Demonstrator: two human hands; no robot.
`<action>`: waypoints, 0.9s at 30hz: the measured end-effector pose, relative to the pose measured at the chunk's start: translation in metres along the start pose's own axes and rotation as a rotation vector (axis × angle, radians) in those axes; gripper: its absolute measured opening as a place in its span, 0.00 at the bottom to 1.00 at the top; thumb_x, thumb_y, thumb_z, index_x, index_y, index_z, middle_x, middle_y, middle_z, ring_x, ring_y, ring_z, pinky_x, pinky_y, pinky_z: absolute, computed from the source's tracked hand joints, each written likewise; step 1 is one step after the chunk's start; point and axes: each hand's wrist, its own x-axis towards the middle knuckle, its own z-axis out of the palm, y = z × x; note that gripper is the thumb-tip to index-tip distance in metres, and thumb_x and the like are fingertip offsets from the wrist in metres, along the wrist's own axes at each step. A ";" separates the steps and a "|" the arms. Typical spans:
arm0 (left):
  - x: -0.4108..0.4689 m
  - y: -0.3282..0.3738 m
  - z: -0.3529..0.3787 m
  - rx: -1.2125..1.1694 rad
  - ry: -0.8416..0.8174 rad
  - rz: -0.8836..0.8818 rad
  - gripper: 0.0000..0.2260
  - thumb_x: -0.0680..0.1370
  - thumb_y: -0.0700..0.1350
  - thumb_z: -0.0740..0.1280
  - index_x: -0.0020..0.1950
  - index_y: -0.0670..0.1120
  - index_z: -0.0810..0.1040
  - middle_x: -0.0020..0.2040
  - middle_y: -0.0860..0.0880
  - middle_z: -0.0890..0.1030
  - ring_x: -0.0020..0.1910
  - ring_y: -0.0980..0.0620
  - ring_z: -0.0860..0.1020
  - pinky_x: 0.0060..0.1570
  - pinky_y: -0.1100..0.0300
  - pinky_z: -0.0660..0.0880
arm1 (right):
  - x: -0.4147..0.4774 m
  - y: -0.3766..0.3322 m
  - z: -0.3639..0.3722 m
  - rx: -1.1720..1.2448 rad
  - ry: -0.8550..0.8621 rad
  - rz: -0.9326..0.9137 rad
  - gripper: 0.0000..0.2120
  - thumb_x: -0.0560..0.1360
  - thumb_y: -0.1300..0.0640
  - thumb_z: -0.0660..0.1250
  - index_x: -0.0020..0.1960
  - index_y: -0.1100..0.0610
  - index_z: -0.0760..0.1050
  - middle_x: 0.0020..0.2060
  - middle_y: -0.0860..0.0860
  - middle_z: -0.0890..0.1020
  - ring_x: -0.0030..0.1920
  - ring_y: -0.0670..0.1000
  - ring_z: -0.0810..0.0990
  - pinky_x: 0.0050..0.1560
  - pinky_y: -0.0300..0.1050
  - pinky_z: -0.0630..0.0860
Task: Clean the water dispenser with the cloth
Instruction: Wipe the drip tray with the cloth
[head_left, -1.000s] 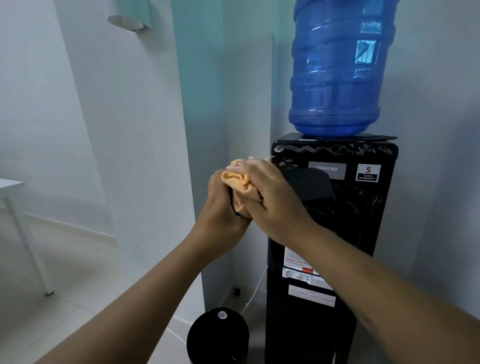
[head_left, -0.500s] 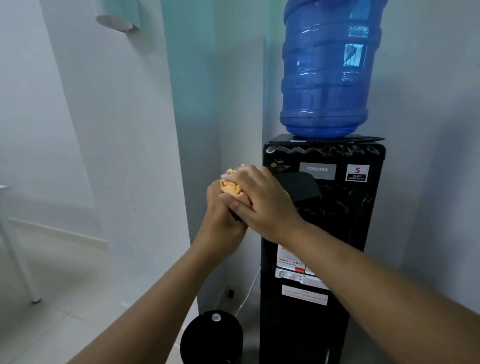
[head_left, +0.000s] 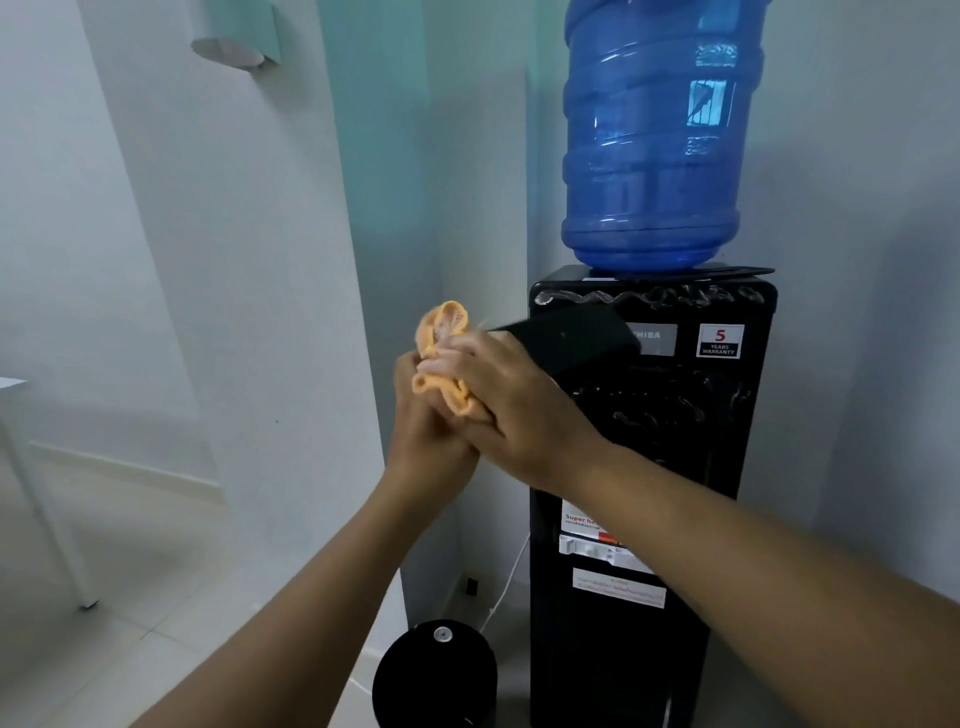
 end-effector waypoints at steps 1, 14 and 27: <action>0.001 0.004 -0.007 -0.055 0.029 -0.049 0.21 0.71 0.42 0.74 0.59 0.48 0.68 0.56 0.43 0.75 0.52 0.50 0.79 0.49 0.49 0.80 | -0.005 0.009 -0.005 -0.053 -0.015 -0.100 0.16 0.79 0.53 0.65 0.65 0.57 0.76 0.63 0.56 0.76 0.64 0.57 0.72 0.65 0.51 0.70; -0.008 0.007 -0.012 -0.022 -0.066 -0.048 0.28 0.70 0.42 0.77 0.63 0.49 0.66 0.59 0.45 0.73 0.56 0.50 0.77 0.50 0.54 0.81 | 0.012 0.008 0.004 0.040 0.200 0.364 0.18 0.77 0.49 0.58 0.62 0.51 0.77 0.60 0.49 0.79 0.58 0.51 0.78 0.62 0.50 0.73; -0.011 0.006 -0.039 -0.192 -0.166 -0.319 0.24 0.73 0.44 0.75 0.65 0.50 0.68 0.56 0.53 0.78 0.56 0.57 0.78 0.49 0.67 0.78 | -0.060 0.071 -0.046 0.763 0.491 1.246 0.13 0.78 0.41 0.63 0.57 0.47 0.77 0.35 0.51 0.74 0.27 0.45 0.74 0.24 0.36 0.69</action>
